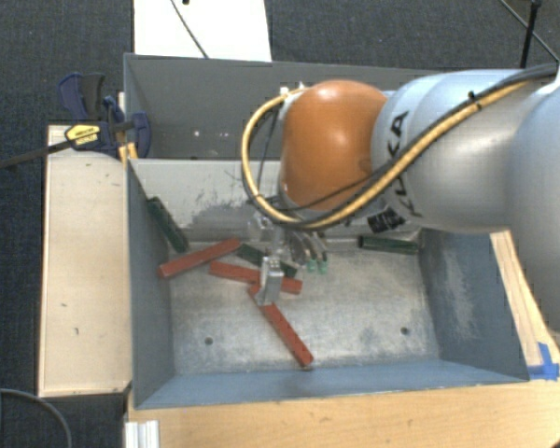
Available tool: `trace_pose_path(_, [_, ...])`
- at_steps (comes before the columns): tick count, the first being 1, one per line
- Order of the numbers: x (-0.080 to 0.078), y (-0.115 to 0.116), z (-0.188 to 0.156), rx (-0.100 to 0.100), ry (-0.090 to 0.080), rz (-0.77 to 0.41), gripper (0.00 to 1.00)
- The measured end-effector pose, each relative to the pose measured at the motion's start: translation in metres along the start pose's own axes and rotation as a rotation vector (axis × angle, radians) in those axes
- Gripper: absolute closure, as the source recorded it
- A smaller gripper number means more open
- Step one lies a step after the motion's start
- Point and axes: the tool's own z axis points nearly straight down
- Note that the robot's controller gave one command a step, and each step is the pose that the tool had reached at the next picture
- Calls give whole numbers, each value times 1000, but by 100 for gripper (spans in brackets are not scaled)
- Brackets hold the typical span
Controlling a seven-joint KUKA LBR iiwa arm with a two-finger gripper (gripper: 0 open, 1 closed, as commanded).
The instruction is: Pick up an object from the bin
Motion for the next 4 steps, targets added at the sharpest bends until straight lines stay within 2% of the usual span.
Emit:
trace_pose_path(1, [-8, 45, 110, 1, 5, 11, 0])
trace_pose_path(2, [-20, 62, 104, -1, -4, -353, 0])
trace_pose_path(3, [-19, 62, 104, -1, -2, -347, 100])
trace_pose_path(4, [-13, 46, 28, -1, -9, -329, 100])
